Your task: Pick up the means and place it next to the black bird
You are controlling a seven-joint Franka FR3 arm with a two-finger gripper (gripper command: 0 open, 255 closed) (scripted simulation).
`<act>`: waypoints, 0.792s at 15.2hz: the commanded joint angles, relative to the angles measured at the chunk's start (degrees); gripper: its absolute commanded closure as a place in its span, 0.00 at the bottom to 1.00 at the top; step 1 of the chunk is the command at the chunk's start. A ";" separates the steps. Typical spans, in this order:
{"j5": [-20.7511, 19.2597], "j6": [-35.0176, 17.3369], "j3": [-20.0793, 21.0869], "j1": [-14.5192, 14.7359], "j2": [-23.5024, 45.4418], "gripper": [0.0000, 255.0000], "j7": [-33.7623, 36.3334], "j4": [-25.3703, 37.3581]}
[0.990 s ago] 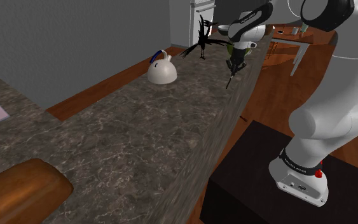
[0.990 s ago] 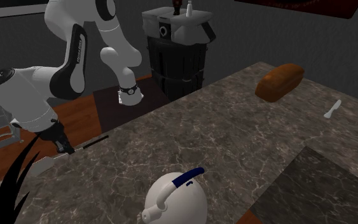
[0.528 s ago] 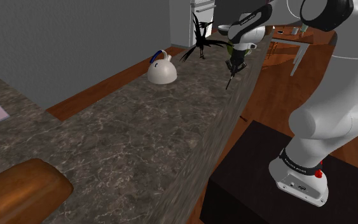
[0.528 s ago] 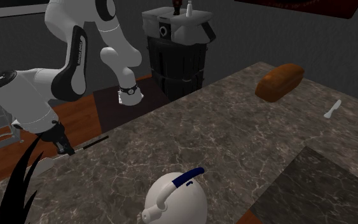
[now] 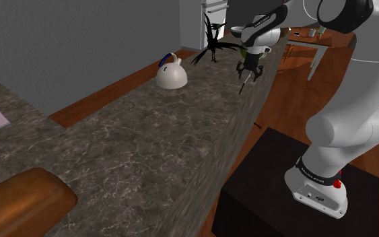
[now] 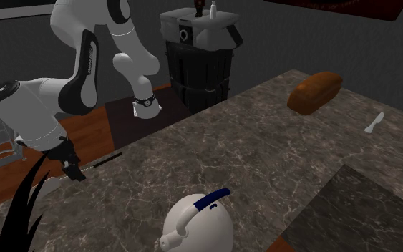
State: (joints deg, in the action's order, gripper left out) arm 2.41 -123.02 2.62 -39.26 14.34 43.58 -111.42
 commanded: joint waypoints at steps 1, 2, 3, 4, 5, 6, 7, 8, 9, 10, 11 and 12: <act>0.00 1.76 -0.02 -0.05 -0.84 0.00 -0.01 0.91; -0.01 3.51 -0.05 -0.10 -1.57 0.00 -0.01 1.94; -0.01 5.29 -0.07 -0.15 -2.23 0.00 -0.01 3.04; -0.02 6.69 -0.09 -0.19 -2.71 0.00 -0.01 3.97; -0.02 6.69 -0.09 -0.19 -2.71 0.00 -0.01 3.97; -0.02 6.69 -0.09 -0.19 -2.72 0.00 -0.01 3.96; -0.02 6.69 -0.09 -0.19 -2.71 0.00 -0.01 3.97; -0.02 6.69 -0.09 -0.19 -2.71 0.00 -0.01 3.97; -0.02 6.69 -0.09 -0.19 -2.71 0.00 -0.01 3.97; -0.02 6.69 -0.09 -0.19 -2.71 0.00 -0.01 3.97; -0.02 6.69 -0.09 -0.19 -2.71 0.00 -0.01 3.97; -0.02 6.69 -0.09 -0.19 -2.71 0.00 -0.01 3.97</act>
